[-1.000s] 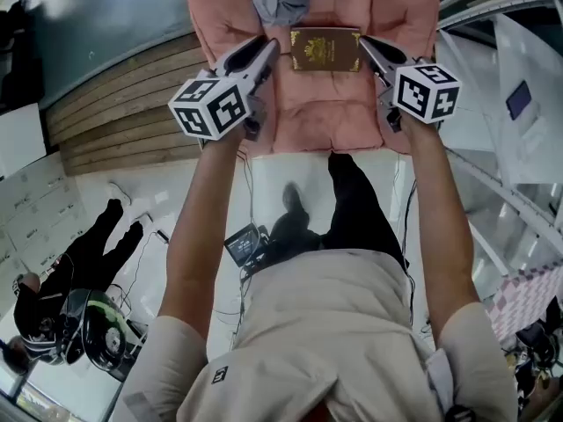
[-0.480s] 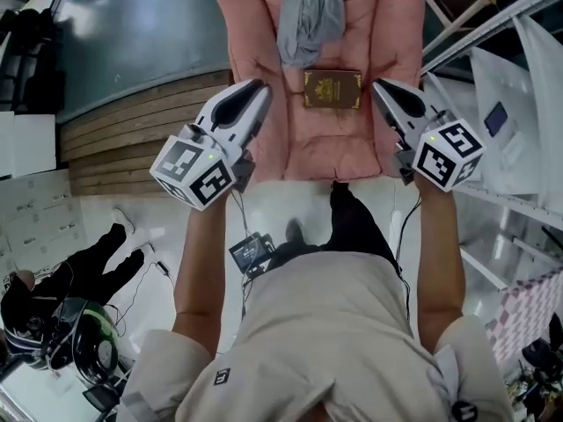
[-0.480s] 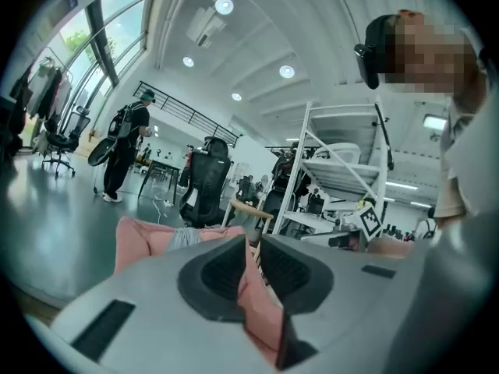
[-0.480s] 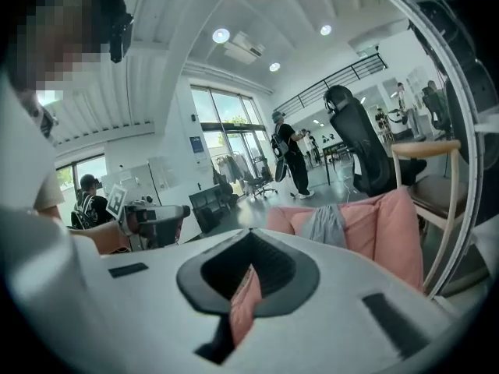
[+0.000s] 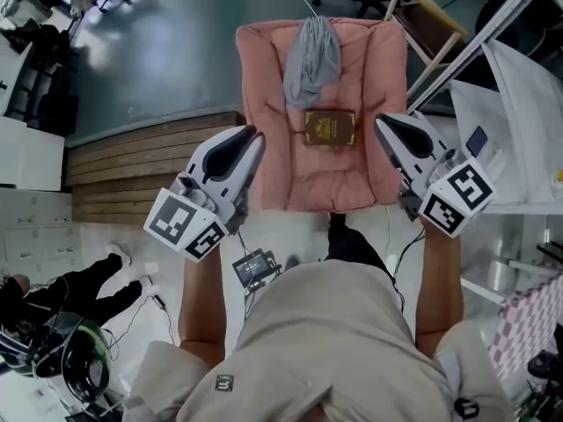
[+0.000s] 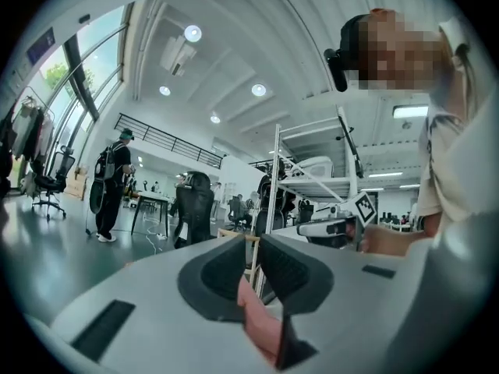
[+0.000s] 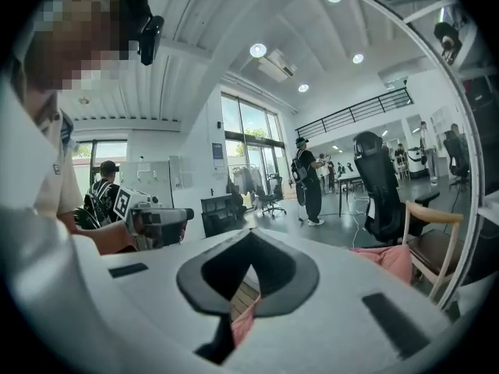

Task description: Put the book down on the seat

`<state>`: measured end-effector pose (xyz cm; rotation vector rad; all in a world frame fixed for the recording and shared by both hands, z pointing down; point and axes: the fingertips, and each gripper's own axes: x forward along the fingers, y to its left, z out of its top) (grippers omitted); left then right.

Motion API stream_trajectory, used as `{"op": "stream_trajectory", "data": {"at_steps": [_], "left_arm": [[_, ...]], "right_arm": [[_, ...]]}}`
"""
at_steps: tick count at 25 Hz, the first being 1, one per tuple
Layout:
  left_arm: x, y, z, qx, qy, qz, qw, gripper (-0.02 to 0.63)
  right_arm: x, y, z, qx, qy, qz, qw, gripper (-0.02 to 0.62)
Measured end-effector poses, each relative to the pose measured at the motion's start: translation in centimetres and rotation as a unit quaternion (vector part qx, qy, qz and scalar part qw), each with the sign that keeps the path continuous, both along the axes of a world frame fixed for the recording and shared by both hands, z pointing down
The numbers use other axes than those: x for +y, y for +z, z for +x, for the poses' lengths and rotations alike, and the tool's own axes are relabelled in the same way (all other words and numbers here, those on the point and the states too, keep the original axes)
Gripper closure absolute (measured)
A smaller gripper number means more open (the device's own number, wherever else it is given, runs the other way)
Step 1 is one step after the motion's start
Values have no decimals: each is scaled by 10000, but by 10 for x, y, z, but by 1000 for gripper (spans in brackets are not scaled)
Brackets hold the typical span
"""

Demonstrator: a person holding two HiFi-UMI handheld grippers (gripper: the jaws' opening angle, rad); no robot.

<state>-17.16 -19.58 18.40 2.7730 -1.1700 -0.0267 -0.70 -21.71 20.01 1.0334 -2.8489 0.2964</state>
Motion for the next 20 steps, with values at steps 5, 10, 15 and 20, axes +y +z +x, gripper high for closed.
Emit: {"op": "stream_trajectory", "data": {"at_steps": [5, 10, 15, 20], "left_arm": [[48, -36, -7, -72, -20, 471, 9989, 551], [88, -52, -16, -39, -93, 689, 9976, 551], [111, -60, -22, -22, -111, 796, 9968, 551], [128, -62, -27, 10, -127, 768, 9970, 551]], "right_arm": [[47, -34, -4, 11, -126, 305, 9995, 606], [87, -49, -6, 82, -188, 482, 9986, 604], [113, -58, -6, 123, -166, 582, 9981, 606], [132, -62, -8, 150, -178, 570, 9981, 606]]}}
